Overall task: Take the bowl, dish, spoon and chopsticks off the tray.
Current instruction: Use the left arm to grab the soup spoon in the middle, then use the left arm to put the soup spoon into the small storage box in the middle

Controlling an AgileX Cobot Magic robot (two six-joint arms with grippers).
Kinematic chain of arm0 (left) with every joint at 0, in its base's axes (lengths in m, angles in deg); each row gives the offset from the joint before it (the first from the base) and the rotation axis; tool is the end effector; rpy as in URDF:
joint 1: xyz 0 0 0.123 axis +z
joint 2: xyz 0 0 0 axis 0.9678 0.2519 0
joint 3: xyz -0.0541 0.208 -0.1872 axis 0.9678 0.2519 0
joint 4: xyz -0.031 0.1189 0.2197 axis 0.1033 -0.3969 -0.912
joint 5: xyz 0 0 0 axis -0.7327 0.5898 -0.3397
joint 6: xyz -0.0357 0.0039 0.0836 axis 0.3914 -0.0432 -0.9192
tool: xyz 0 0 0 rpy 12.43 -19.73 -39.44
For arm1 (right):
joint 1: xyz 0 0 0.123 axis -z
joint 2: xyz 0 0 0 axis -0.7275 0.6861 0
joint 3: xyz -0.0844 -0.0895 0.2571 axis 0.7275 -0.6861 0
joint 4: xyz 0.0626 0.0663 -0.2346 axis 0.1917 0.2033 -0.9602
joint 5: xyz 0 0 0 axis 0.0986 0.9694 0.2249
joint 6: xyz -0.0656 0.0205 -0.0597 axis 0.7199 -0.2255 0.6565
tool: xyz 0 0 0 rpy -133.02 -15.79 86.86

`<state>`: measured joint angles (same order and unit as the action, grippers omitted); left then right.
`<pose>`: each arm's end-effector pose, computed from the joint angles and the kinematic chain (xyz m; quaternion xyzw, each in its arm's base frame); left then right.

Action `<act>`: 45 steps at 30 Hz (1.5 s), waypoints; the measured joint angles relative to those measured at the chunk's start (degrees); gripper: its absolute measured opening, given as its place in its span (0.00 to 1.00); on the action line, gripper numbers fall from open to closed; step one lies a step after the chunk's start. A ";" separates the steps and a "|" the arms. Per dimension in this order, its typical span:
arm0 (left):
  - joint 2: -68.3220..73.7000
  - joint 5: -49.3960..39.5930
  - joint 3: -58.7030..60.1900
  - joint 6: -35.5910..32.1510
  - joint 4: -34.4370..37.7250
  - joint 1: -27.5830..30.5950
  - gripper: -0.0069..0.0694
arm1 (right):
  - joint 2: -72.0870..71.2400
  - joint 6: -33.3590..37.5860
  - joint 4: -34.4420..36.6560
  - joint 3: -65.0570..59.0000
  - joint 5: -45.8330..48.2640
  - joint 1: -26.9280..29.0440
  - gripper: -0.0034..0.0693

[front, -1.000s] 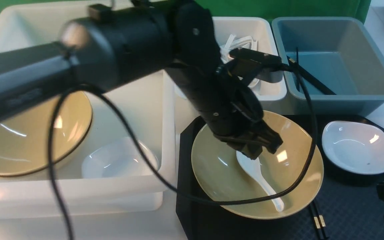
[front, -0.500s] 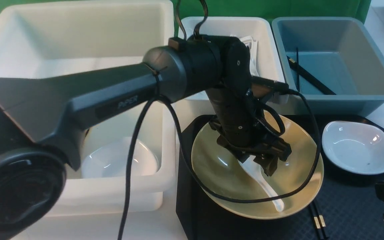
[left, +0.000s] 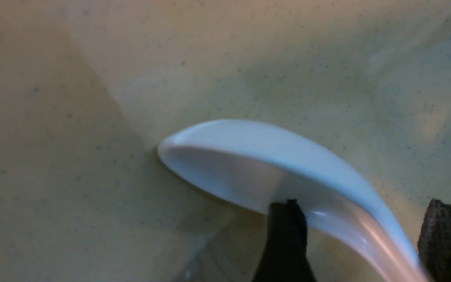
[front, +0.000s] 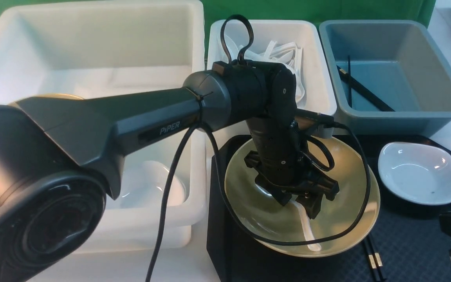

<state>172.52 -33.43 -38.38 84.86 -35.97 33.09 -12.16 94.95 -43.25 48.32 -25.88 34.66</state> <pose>0.3144 -0.3227 0.1867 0.3229 0.9292 -0.1769 0.0326 0.1345 0.0373 0.2486 -0.1138 0.9141 0.0840 0.3801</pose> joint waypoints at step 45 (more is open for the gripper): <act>-0.76 42.58 -15.90 -4.99 -13.10 8.46 0.13 | 0.00 -0.10 2.53 0.00 -0.88 0.00 0.15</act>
<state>171.76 9.15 -54.28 79.88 -49.08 41.55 -12.16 94.86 -40.72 48.32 -26.76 34.66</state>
